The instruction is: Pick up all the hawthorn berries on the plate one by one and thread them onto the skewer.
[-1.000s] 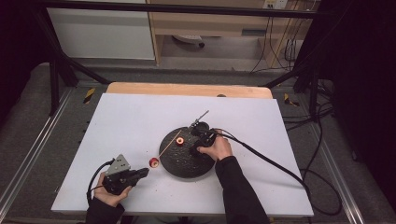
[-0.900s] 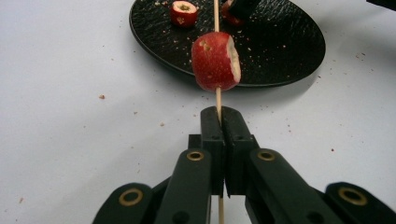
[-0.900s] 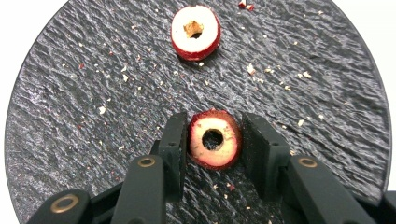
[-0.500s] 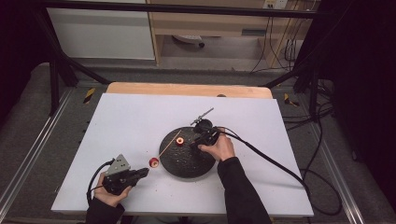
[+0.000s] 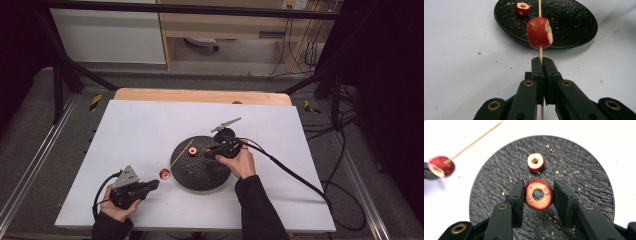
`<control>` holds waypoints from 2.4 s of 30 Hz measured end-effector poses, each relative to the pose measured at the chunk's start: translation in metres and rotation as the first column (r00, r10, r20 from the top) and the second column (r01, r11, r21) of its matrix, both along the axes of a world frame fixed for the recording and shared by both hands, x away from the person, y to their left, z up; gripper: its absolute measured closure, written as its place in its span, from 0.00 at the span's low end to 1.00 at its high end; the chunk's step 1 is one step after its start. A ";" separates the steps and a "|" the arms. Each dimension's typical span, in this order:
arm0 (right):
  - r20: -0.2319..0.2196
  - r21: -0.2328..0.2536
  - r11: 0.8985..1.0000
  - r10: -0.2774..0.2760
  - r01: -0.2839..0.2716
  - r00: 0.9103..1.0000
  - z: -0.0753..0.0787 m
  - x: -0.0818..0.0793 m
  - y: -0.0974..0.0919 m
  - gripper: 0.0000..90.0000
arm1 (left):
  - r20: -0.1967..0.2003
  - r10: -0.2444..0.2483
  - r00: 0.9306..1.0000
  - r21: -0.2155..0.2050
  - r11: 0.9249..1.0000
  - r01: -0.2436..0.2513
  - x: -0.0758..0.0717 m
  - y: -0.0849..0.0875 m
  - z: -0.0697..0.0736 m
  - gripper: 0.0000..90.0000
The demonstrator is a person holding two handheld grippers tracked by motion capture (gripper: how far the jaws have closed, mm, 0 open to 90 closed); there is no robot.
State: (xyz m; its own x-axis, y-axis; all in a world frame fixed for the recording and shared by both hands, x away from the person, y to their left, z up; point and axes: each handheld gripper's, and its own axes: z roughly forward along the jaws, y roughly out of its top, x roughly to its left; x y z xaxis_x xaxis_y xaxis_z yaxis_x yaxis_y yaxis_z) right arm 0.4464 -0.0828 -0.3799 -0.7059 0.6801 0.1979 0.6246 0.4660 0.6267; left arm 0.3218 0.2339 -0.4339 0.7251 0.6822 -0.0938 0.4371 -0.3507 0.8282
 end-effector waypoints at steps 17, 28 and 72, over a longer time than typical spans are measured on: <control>0.077 0.336 0.930 -0.183 0.147 0.980 -0.017 -0.036 -0.025 0.70 | 0.006 -0.007 1.000 0.004 1.000 0.007 -0.001 -0.002 0.000 0.98; 0.078 0.518 0.832 -0.278 0.200 0.957 -0.033 -0.053 -0.027 0.70 | 0.010 -0.009 1.000 0.001 1.000 0.009 -0.003 -0.005 0.000 0.98; 0.076 0.755 0.601 -0.476 0.262 0.876 -0.032 -0.045 -0.025 0.70 | 0.014 -0.003 1.000 -0.050 0.999 0.004 -0.014 -0.025 -0.003 0.98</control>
